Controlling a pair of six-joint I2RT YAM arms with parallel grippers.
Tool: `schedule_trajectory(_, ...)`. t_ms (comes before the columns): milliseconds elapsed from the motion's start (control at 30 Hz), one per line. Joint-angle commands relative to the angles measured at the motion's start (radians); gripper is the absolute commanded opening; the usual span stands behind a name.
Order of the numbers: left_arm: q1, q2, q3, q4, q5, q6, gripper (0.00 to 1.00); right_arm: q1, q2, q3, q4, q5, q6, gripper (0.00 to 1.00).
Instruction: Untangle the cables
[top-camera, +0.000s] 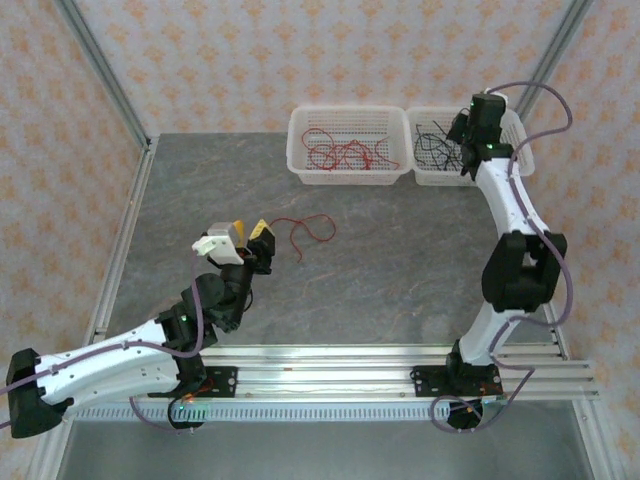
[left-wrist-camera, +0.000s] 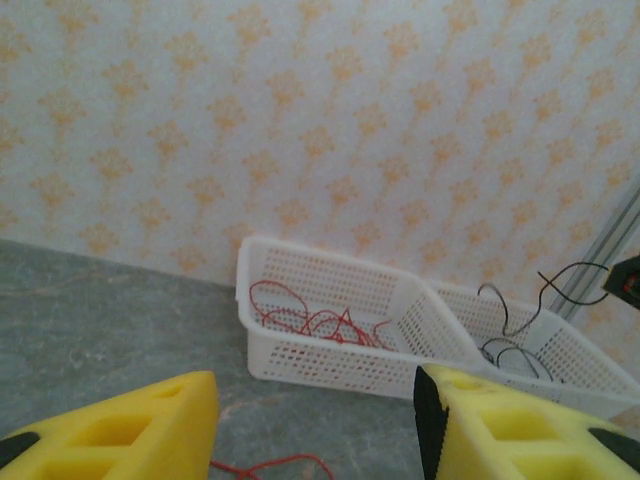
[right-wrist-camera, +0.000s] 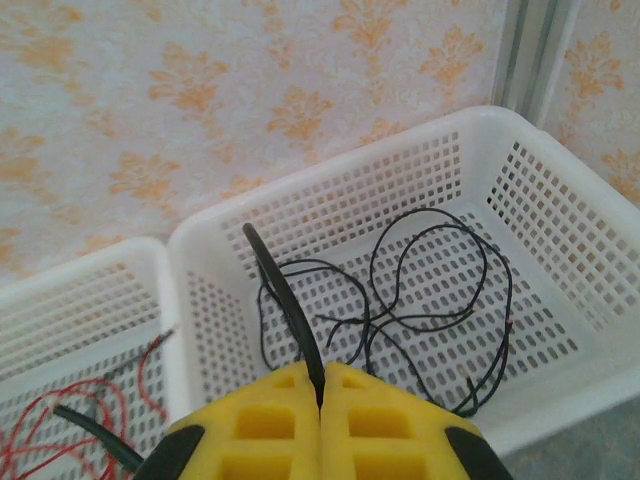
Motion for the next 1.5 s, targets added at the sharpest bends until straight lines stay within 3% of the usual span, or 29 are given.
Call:
schedule_trajectory(0,-0.008,-0.022,0.028,-0.166,-0.016,-0.099,0.53,-0.019,0.099,0.111,-0.052,0.015,-0.022,0.00)
schedule_trajectory(300,-0.008,-0.031,0.036,-0.257,0.007,-0.171,0.53,-0.035,0.345,0.322,-0.124,0.050,0.004,0.00)
schedule_trajectory(633,-0.008,-0.036,0.106,-0.510,-0.023,-0.320,0.53,-0.053,0.442,0.337,-0.154,0.126,0.054,0.01)
schedule_trajectory(833,-0.008,-0.039,0.117,-0.604,-0.019,-0.370,0.53,-0.064,0.481,0.358,-0.189,0.164,0.076,0.19)
schedule_trajectory(1067,-0.007,-0.005,0.173,-0.744,-0.018,-0.486,0.53,-0.069,0.485,0.444,-0.287,0.249,0.082,0.54)
schedule_trajectory(1167,-0.005,0.031,0.211,-0.815,-0.002,-0.525,0.53,-0.069,0.451,0.437,-0.294,0.258,0.083,0.65)
schedule_trajectory(1300,-0.003,0.085,0.245,-0.874,0.044,-0.565,0.53,-0.069,0.401,0.412,-0.298,0.243,0.088,0.87)
schedule_trajectory(1467,0.022,0.151,0.259,-0.893,0.114,-0.588,0.54,-0.069,0.293,0.314,-0.271,0.192,0.109,0.90)
